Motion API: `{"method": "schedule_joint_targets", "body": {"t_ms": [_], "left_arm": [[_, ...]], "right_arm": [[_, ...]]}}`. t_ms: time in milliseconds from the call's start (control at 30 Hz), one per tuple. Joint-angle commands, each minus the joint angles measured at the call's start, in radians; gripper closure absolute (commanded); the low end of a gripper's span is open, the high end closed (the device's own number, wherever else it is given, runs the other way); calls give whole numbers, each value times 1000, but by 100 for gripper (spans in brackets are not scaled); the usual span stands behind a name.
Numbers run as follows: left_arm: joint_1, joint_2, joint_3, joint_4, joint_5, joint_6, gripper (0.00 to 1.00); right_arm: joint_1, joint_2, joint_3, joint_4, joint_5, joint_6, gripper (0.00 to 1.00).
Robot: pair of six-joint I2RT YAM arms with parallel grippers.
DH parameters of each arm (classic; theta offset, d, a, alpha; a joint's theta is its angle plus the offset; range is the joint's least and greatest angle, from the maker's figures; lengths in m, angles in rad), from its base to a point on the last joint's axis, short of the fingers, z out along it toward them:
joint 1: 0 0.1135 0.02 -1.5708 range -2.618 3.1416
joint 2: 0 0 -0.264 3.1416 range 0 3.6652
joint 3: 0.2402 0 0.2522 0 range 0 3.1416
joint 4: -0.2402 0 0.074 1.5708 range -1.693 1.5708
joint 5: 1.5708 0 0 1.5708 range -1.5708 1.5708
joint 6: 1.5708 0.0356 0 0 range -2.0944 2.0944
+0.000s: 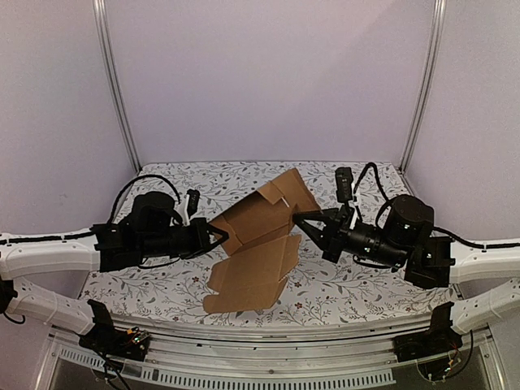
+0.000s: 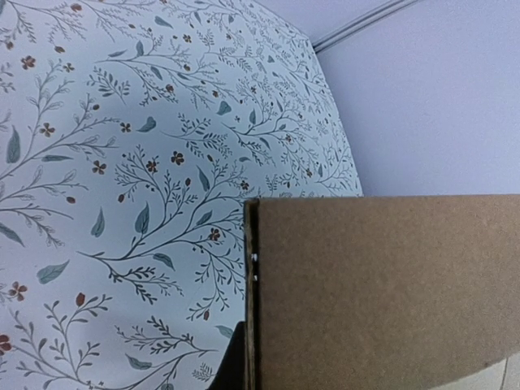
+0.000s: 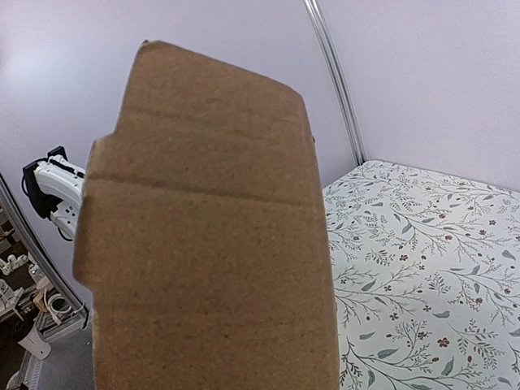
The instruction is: Fold the paper box
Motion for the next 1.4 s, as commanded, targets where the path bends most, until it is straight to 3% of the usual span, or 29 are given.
{"method": "schedule_joint_targets", "body": {"t_ms": [0,400,667,967,1233,1367], "left_arm": [[15,-19,-13,27,31,15,100],[15,-30,33,-16,48,90,100],[15,-30,81,-102,54,140,100],[15,-16,86,-119,33,169,100],[15,3,83,-128,11,194,100],[15,4,99,-146,-6,224,100]], "right_arm": [[8,41,44,27,12,-9,100],[8,134,84,-109,-9,2,100],[11,126,81,-291,38,-8,100],[17,74,102,-294,45,-3,100],[18,-51,110,-380,123,-30,95],[18,-126,133,-501,109,-71,84]]}}
